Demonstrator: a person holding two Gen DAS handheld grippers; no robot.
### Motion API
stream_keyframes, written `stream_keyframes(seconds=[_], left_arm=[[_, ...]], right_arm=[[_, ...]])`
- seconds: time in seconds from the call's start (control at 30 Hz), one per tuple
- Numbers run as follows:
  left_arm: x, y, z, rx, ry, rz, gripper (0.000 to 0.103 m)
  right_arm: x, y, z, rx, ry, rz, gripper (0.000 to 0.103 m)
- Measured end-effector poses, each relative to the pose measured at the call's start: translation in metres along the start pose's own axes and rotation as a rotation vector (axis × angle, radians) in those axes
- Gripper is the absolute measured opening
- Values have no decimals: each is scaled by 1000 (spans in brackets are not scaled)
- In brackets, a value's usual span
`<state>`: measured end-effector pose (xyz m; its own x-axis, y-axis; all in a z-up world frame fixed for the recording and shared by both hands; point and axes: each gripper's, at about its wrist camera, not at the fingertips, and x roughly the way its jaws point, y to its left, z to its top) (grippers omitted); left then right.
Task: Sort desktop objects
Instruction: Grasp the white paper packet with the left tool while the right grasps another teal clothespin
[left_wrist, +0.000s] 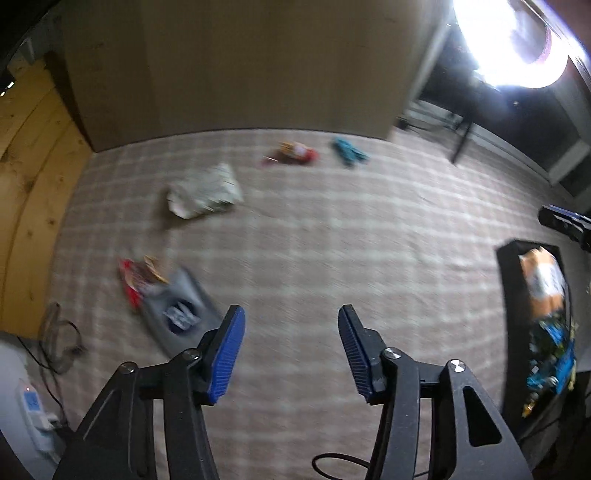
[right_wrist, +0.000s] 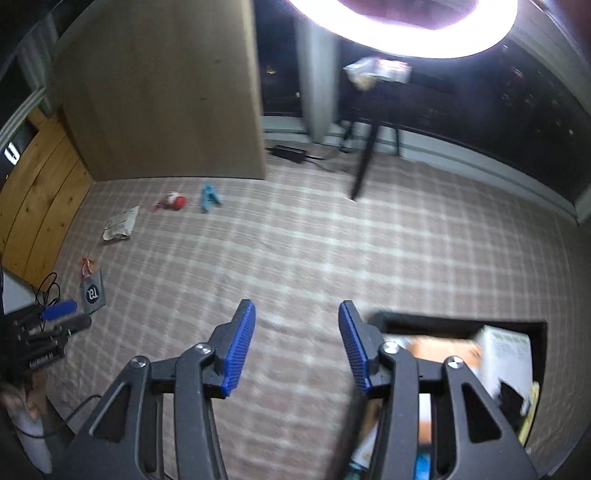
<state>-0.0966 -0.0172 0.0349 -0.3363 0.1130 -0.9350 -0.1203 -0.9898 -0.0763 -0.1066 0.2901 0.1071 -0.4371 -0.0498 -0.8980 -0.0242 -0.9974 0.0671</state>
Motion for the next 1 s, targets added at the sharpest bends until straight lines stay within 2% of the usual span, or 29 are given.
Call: stream_keyframes(seconds=[0.17, 0.27, 0.5, 0.67, 0.8, 0.93, 0.97, 1.0], left_arm=[[17, 39, 36, 47, 8, 40, 57], [32, 49, 54, 136, 33, 17, 60], [84, 50, 78, 386, 102, 114, 60], [115, 51, 89, 507, 136, 152, 60], [135, 56, 103, 536, 161, 142, 60], [146, 56, 113, 537, 159, 98, 62], [148, 55, 115, 528, 155, 75, 63], [151, 55, 117, 513, 157, 53, 72]], right_arm=[[35, 38, 33, -54, 38, 39, 54], [62, 59, 53, -85, 71, 42, 55], [131, 88, 88, -119, 159, 55, 56], [170, 101, 107, -134, 200, 65, 56], [187, 108, 120, -147, 206, 75, 56], [202, 112, 129, -160, 209, 66, 56], [207, 111, 131, -155, 208, 59, 56], [210, 110, 133, -147, 208, 60, 56]])
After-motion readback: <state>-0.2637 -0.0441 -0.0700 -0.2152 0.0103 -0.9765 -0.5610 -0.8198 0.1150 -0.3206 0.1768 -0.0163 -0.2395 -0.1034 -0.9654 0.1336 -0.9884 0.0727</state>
